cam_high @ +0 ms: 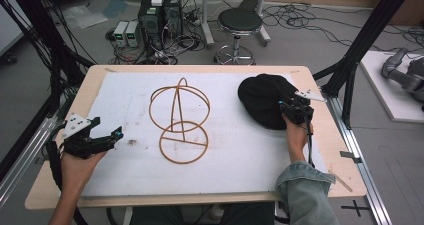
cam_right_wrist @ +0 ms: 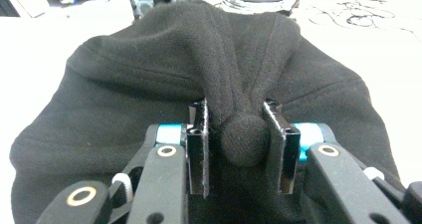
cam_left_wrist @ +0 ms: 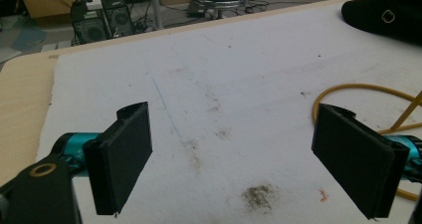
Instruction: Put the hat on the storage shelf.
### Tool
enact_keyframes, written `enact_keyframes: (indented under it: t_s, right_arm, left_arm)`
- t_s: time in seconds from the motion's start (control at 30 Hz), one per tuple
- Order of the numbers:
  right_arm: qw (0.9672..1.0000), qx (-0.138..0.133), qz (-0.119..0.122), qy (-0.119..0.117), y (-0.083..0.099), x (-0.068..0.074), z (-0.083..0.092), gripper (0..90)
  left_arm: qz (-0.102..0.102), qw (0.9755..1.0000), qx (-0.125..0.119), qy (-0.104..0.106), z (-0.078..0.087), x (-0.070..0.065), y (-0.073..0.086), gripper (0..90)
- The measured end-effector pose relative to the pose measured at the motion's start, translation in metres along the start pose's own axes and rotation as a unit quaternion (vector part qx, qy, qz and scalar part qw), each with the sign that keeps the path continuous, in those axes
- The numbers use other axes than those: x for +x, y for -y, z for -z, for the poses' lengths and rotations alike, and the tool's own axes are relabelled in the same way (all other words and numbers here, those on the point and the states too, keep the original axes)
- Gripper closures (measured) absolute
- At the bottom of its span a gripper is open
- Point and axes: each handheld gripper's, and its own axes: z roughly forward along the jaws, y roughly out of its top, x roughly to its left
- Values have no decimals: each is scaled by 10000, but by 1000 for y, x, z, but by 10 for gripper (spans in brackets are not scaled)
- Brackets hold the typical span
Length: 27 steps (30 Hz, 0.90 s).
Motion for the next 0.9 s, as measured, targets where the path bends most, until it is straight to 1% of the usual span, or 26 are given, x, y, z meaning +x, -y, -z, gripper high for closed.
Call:
enact_keyframes:
  t_s: [0.03, 0.07, 0.1, 0.13, 0.23, 0.27, 0.3, 0.4, 0.43, 0.6, 0.67, 0.7, 0.73, 0.87, 0.9]
  right_arm:
    - [10000, 0, 0, 0, 0, 0, 0, 689]
    - [10000, -87, -19, 13, -3, 1, 4, 694]
    - [10000, -88, -33, 23, -4, 2, 6, 695]
    - [10000, -68, -15, 42, -7, 3, 8, 695]
    - [9998, -175, 73, 112, -14, 6, 15, 701]
    - [9998, -161, 59, 121, -16, 7, 16, 703]
    - [9997, -164, 121, 137, -19, 8, 18, 704]
    - [9996, -170, 144, 156, -24, 11, 21, 709]
    - [9993, -295, 161, 143, -29, 13, 26, 712]
    - [9992, -346, 146, 134, -38, 14, 34, 715]
    - [9991, -396, 29, 113, -40, 13, 38, 715]
    - [9989, -452, 20, 105, -41, 13, 40, 716]
    - [9989, -452, 20, 105, -41, 13, 40, 716]
    - [9981, -613, 17, 63, -50, 16, 51, 716]
    - [9981, -613, 17, 63, -50, 16, 51, 716]
  left_arm:
    - [0, 10000, 0, 0, 0, 0, 0, 163]
    - [-9, 10000, 3, -1, 0, 0, 0, 163]
    - [-17, 10000, 2, 2, 0, 0, 0, 164]
    - [-17, 10000, 2, 2, 0, 0, 0, 164]
    - [-29, 10000, -1, -2, 0, -1, 0, 164]
    - [-27, 10000, -7, -8, 0, -1, 0, 164]
    - [-29, 10000, -8, -11, 1, 0, -1, 164]
    - [-13, 10000, -17, -11, 1, 0, -1, 164]
    - [-11, 10000, -17, -19, 1, 0, -1, 164]
    - [4, 10000, -37, -17, 2, 0, -1, 164]
    - [-3, 10000, -48, -20, 2, 1, -2, 164]
    - [-3, 10000, -48, -20, 2, 1, -2, 164]
    - [-13, 10000, -42, -20, 3, 1, -2, 164]
    - [-6, 10000, -52, -20, 3, 1, -2, 164]
    - [-1, 10000, -56, -18, 3, 1, -2, 164]
